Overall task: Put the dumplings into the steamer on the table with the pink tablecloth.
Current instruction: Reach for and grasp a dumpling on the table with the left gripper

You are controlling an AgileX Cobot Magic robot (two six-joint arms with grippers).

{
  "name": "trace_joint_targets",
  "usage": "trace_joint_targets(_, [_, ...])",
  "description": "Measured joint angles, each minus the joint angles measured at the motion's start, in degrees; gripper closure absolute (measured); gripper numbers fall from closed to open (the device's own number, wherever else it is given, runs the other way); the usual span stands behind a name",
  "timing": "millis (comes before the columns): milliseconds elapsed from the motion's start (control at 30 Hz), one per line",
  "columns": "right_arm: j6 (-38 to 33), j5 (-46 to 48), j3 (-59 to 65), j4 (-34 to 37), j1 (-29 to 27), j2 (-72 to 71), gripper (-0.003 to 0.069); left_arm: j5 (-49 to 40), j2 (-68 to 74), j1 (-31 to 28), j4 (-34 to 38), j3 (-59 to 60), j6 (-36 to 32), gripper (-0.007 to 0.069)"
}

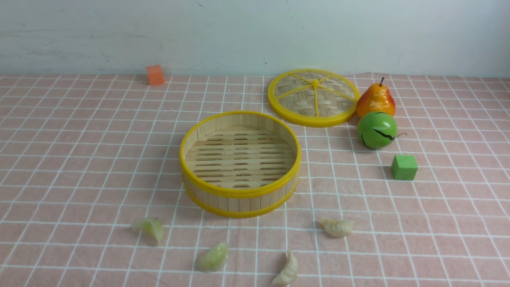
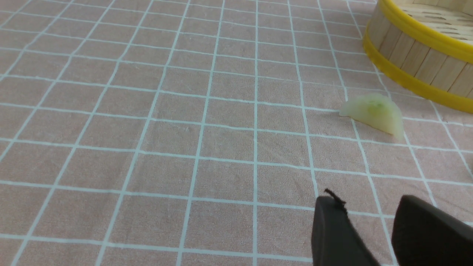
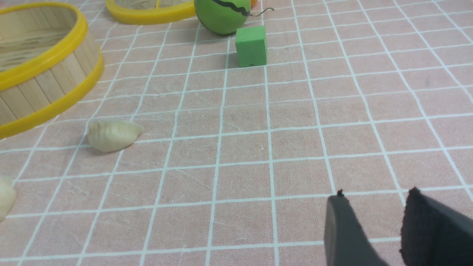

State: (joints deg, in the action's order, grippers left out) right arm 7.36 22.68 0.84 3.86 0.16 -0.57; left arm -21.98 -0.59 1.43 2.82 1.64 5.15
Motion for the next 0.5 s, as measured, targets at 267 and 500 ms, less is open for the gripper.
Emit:
trace_joint_targets(267, [0.0, 0.0, 0.0, 0.0, 0.0, 0.0, 0.0419, 0.0, 0.0, 0.0, 0.0, 0.0, 0.0, 0.0387])
trace_joint_targets(500, [0.0, 0.0, 0.0, 0.0, 0.0, 0.0, 0.0419, 1.2, 0.0, 0.0, -1.7, 0.0, 0.2, 0.0387])
